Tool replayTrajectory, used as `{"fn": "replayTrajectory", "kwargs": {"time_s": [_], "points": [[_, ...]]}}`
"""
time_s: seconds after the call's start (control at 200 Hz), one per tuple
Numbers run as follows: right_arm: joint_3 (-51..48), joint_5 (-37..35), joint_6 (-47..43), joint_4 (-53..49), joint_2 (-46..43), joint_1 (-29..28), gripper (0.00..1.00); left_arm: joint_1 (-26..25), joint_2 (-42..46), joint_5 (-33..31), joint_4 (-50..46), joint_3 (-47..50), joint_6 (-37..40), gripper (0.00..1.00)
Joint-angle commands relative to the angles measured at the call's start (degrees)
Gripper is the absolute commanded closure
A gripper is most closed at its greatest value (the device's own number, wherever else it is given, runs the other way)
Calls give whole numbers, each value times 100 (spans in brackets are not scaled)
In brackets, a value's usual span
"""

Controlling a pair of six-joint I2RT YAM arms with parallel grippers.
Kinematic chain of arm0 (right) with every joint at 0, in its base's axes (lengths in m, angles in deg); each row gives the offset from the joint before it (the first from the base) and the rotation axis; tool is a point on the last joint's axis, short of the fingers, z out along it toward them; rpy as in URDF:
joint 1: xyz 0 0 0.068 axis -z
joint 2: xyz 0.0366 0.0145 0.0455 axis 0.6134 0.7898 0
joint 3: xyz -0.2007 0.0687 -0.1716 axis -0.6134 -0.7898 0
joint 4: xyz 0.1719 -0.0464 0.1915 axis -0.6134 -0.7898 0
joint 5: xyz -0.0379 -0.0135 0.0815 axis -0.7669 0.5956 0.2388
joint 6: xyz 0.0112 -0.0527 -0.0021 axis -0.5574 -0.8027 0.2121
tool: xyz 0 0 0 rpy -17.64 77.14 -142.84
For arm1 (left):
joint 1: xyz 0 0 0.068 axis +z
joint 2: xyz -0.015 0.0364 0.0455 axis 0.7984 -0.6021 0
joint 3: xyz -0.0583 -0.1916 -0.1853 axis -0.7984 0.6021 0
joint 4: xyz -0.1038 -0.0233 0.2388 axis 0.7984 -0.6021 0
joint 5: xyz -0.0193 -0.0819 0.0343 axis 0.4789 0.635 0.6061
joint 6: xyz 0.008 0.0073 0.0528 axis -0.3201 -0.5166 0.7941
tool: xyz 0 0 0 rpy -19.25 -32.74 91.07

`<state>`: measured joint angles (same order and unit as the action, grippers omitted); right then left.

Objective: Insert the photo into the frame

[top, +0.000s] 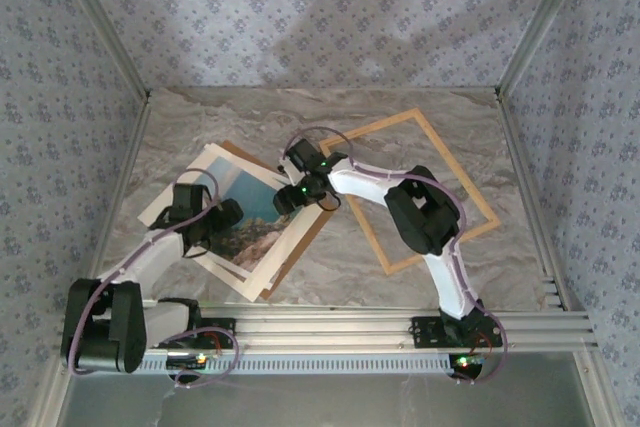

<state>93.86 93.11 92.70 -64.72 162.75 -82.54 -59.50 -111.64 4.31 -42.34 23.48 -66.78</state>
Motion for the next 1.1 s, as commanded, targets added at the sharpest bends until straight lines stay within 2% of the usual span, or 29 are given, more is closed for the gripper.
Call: {"fn": "replayTrajectory", "kwargs": {"time_s": [0.0, 0.345, 0.435, 0.505, 0.62, 0.795, 0.945, 1.095], "points": [[-477, 420, 215, -176, -399, 77, 27, -54, -357, 538, 500, -151, -40, 7], [-1545, 746, 510, 205, -1388, 247, 35, -683, -1911, 931, 941, -1242, 65, 8], [-1764, 767, 543, 241, -1607, 307, 35, -727, -2078, 994, 929, -1510, 156, 8], [-1916, 712, 601, 315, -1790, 393, 36, -710, -1982, 794, 818, -1657, 315, 8], [-2013, 317, 738, 555, -1954, 590, 35, -522, -1549, 238, 608, -1658, 444, 8], [-1602, -449, 815, 818, -1591, 709, 31, 212, -918, -277, 447, -1142, 172, 8], [-931, -515, 994, 976, -929, 875, 28, 515, -916, -472, -29, -1179, 244, 8], [-175, -492, 1017, 882, -301, 885, 28, 652, -1041, -493, -86, -1223, 224, 8]]}}
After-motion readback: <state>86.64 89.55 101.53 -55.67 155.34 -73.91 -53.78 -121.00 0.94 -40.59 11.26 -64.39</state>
